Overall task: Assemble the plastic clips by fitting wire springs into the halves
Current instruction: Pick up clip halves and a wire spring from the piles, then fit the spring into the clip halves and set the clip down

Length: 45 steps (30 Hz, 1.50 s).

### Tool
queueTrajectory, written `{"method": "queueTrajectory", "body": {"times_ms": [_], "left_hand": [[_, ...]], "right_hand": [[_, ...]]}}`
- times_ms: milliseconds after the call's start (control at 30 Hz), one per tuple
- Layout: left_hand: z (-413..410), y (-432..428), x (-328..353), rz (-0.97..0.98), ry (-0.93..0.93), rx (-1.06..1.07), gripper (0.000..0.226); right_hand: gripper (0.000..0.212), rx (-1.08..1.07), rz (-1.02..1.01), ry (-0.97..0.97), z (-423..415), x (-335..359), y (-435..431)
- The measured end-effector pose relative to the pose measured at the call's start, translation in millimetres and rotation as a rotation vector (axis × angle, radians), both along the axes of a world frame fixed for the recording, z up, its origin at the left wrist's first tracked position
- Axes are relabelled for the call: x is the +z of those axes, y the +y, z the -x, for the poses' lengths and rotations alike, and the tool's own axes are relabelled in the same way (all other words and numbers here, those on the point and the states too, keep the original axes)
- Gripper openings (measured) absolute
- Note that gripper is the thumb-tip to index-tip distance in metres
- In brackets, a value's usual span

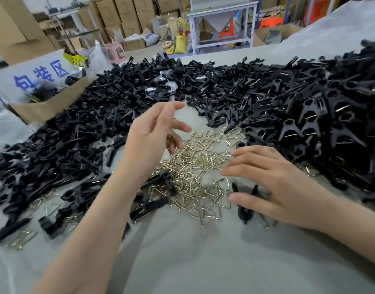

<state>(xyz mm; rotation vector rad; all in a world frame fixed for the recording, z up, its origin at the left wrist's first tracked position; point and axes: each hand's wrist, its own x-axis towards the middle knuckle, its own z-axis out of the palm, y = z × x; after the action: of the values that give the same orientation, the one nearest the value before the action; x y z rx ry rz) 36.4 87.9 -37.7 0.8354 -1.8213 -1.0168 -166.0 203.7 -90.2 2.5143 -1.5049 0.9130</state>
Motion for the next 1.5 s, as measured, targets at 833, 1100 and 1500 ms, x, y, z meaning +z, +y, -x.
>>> {"method": "queueTrajectory", "body": {"times_ms": [833, 1100, 1500], "left_hand": [[-38, -10, 24, 0.603, -1.253, -0.26, 0.019], [8, 11, 38, 0.37, -0.815, -0.076, 0.016], [51, 40, -31, 0.453, -0.481, -0.039, 0.028]], "right_hand": [[0.053, -0.001, -0.096, -0.024, 3, -1, 2], [0.058, -0.003, 0.001, -0.319, 1, 5, 3], [0.044, -0.039, 0.064, -0.452, 5, 0, -5]]}}
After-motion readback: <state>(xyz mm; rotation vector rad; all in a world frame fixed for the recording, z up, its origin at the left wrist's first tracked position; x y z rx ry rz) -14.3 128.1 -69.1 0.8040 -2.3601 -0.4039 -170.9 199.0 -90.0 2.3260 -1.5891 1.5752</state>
